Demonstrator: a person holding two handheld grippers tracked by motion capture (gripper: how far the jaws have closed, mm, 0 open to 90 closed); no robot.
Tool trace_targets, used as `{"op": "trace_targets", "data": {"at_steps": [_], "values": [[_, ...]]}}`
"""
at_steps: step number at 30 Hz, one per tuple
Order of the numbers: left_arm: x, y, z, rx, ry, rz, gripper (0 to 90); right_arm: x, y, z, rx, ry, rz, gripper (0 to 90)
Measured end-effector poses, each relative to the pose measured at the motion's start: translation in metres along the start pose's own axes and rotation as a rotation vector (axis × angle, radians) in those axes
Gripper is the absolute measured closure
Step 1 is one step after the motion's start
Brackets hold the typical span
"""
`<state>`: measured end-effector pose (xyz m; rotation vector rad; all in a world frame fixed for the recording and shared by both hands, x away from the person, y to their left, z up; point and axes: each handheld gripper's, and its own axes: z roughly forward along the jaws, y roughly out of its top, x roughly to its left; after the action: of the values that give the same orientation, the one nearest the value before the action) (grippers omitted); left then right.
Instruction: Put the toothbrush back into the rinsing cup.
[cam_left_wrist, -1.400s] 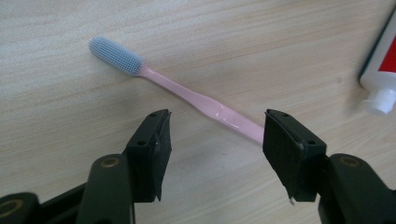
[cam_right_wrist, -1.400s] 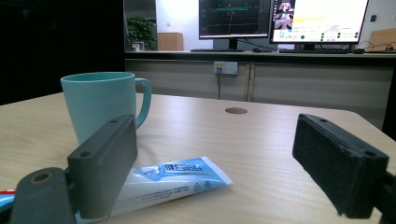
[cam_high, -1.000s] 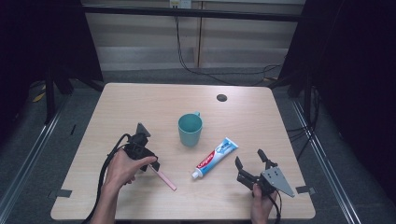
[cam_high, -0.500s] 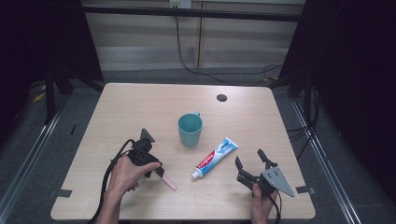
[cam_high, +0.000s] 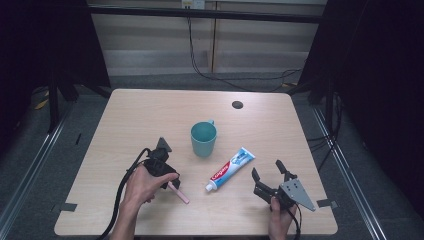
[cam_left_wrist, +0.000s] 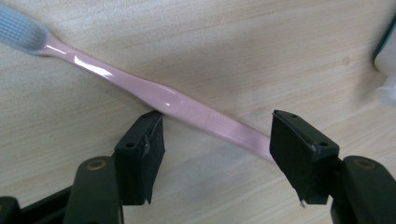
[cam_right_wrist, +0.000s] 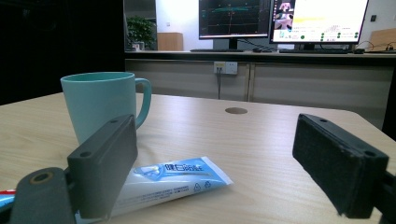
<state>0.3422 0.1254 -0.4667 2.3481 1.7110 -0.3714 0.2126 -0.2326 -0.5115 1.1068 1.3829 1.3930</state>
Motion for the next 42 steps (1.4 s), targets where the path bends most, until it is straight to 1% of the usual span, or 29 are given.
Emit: {"op": "trace_targets", "data": {"at_steps": [1, 2, 4, 5, 7, 8, 9, 11, 14, 15, 18, 20, 21, 22, 23, 25, 27, 28, 29, 30, 31, 32, 33, 34, 36, 39, 40, 41, 42], "values": [[-0.001, 0.000, 0.001, -0.007, 0.012, -0.007, 35.8, 0.000, 0.000, 0.000, 0.000, 0.000, 0.000, 13.4], [-0.001, 0.001, 0.000, 0.000, 0.030, 0.003, 36.8, 0.000, 0.000, 0.000, 0.000, 0.000, -0.001, 13.4], [-0.002, 0.002, 0.001, -0.006, 0.043, -0.001, 37.7, 0.000, 0.000, 0.000, 0.000, 0.000, -0.001, 13.4], [-0.002, 0.003, 0.000, -0.006, 0.049, 0.006, 38.8, 0.000, 0.000, 0.000, 0.000, 0.000, -0.001, 13.4], [0.000, 0.003, -0.001, 0.001, 0.045, 0.012, 41.0, 0.000, 0.000, 0.000, 0.000, 0.000, -0.001, 13.4], [0.000, 0.004, -0.001, -0.003, 0.039, 0.006, 42.6, 0.000, 0.000, 0.000, 0.000, 0.000, 0.000, 13.4], [0.001, 0.004, -0.001, -0.003, 0.040, 0.011, 41.5, 0.000, 0.000, 0.000, 0.001, 0.000, -0.001, 13.4], [0.002, 0.005, -0.001, -0.007, 0.040, 0.006, 39.4, 0.000, 0.000, 0.000, 0.000, 0.000, 0.000, 13.4], [0.003, 0.007, -0.001, -0.007, 0.024, 0.027, 36.6, 0.000, 0.000, 0.000, 0.000, 0.000, 0.000, 13.4], [0.003, 0.008, -0.001, -0.022, 0.024, 0.024, 36.5, 0.000, 0.000, 0.000, 0.000, 0.000, 0.001, 13.4], [0.002, 0.009, -0.001, -0.021, 0.029, 0.027, 35.2, 0.000, 0.000, 0.000, 0.000, 0.000, 0.001, 13.3], [-0.002, 0.011, 0.001, -0.016, 0.049, 0.021, 34.1, 0.000, 0.000, 0.000, 0.000, 0.000, 0.000, 13.4], [-0.005, 0.012, 0.002, -0.013, 0.070, 0.012, 32.4, 0.000, 0.000, 0.000, 0.000, 0.000, -0.001, 13.4], [-0.005, 0.012, 0.002, -0.013, 0.070, 0.012, 32.2, 0.000, 0.000, 0.000, 0.000, 0.000, -0.001, 13.4], [-0.007, 0.012, 0.003, -0.012, 0.085, 0.010, 31.6, 0.000, 0.000, 0.000, 0.000, 0.000, -0.001, 13.4], [-0.010, 0.014, 0.004, -0.018, 0.123, 0.010, 31.6, 0.000, 0.000, 0.000, 0.000, 0.000, -0.001, 13.4], [-0.013, 0.014, 0.005, -0.021, 0.147, 0.009, 30.3, 0.000, 0.000, 0.000, 0.000, 0.000, -0.001, 13.4], [-0.014, 0.014, 0.006, -0.034, 0.169, 0.003, 30.2, 0.000, 0.000, 0.000, 0.000, 0.000, -0.001, 13.4], [-0.016, 0.014, 0.007, -0.030, 0.198, 0.006, 30.1, 0.000, 0.000, 0.000, 0.000, 0.000, -0.001, 13.4], [-0.016, 0.014, 0.007, -0.030, 0.198, 0.006, 29.1, 0.000, 0.000, 0.000, 0.000, 0.000, -0.001, 13.4], [-0.016, 0.014, 0.007, -0.022, 0.206, 0.016, 28.8, 0.000, 0.000, 0.000, 0.000, 0.000, -0.001, 13.4], [-0.017, 0.014, 0.008, -0.025, 0.210, 0.013, 28.8, 0.000, 0.000, 0.000, 0.000, 0.000, -0.001, 13.4], [-0.017, 0.014, 0.008, -0.023, 0.219, 0.021, 29.9, 0.000, 0.000, 0.000, 0.000, 0.000, -0.001, 13.4], [-0.018, 0.013, 0.007, -0.026, 0.239, 0.022, 33.3, 0.000, 0.000, 0.000, 0.000, 0.000, 0.000, 13.3], [-0.017, 0.013, 0.006, -0.024, 0.248, 0.030, 39.0, 0.000, 0.000, 0.000, 0.000, 0.000, -0.001, 13.4], [-0.016, 0.012, 0.006, -0.035, 0.248, 0.030, 40.9, 0.000, 0.000, 0.000, 0.000, 0.000, -0.001, 13.3], [-0.015, 0.012, 0.005, -0.033, 0.248, 0.033, 42.9, 0.000, 0.000, 0.000, 0.000, 0.000, 0.000, 13.4], [-0.013, 0.012, 0.004, -0.029, 0.243, 0.038, 47.9, 0.000, 0.000, 0.000, 0.000, 0.001, -0.001, 13.4], [-0.011, 0.011, 0.003, -0.029, 0.247, 0.044, 50.1, 0.000, 0.000, 0.000, 0.000, 0.000, -0.001, 13.4]]}}
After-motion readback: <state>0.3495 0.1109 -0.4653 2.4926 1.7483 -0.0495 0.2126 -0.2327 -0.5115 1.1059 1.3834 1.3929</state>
